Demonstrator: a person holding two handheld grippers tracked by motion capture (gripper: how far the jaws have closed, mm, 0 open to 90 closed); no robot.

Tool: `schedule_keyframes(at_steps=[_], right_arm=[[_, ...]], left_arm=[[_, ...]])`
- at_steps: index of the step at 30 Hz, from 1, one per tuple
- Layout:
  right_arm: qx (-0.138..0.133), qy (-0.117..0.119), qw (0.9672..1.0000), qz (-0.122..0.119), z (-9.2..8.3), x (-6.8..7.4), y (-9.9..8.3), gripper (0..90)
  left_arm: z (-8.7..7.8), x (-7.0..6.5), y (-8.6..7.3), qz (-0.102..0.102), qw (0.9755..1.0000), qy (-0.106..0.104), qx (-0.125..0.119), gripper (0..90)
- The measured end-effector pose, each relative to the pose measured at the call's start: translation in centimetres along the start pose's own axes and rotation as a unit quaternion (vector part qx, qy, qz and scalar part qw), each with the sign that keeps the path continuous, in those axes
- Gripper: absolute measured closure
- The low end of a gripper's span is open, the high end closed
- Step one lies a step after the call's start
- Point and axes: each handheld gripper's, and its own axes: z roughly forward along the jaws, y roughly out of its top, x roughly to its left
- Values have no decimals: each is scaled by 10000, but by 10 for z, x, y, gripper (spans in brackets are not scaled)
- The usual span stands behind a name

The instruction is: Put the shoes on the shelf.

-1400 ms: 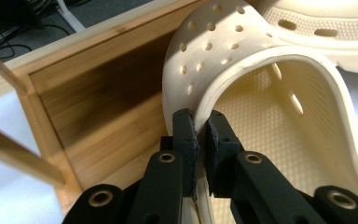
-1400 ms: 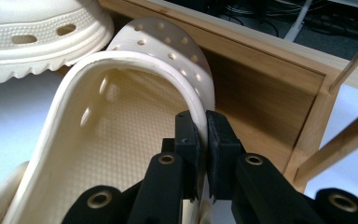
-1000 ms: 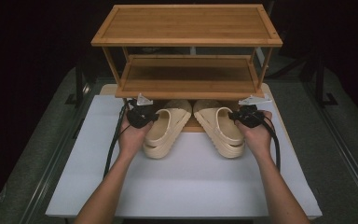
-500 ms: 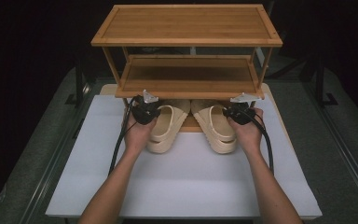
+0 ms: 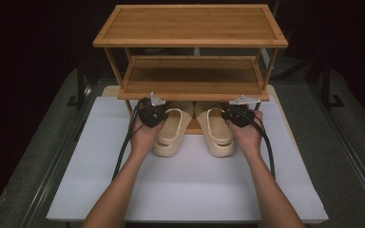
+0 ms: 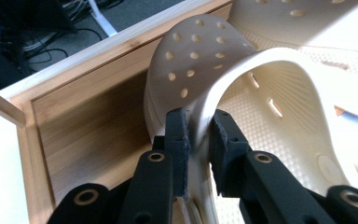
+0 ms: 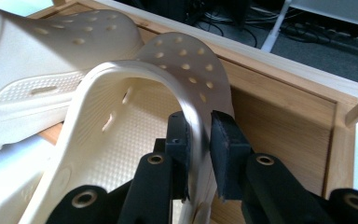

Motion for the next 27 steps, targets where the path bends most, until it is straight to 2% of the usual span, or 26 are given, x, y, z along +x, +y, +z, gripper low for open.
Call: schedule_keyframes(at_steps=[2, 4, 7, 11, 15, 19, 23, 27], right_arm=[[-40, 51, 10000, 8, -2, -1, 0, 756], [-106, 230, 9996, 97, -7, -3, 2, 731], [-103, 415, 9990, 137, -16, -5, 4, 682], [-91, 659, 9976, 172, -33, -7, 5, 590], [-108, 726, 9973, 93, -51, -9, 2, 472], [-123, 779, 9969, 62, -69, -11, -7, 358], [-97, 937, 9955, 103, -86, -15, -20, 293], [17, 976, 9952, 41, -97, -15, -34, 279]], left_arm=[[-3, 2, 0, -61, 9999, -90, -20, 734], [-8, 2, 1, -36, 9999, -124, -33, 691], [-18, 3, 2, -90, 9995, -287, -110, 640], [-35, 4, 0, -67, 9984, -550, -131, 583], [-52, 6, -3, 1, 9963, -835, -188, 495], [-68, 7, -9, 31, 9940, -1053, -301, 385], [-84, 8, -20, 33, 9922, -1204, -321, 301], [-97, 7, -35, 3, 9911, -1285, -343, 287]])
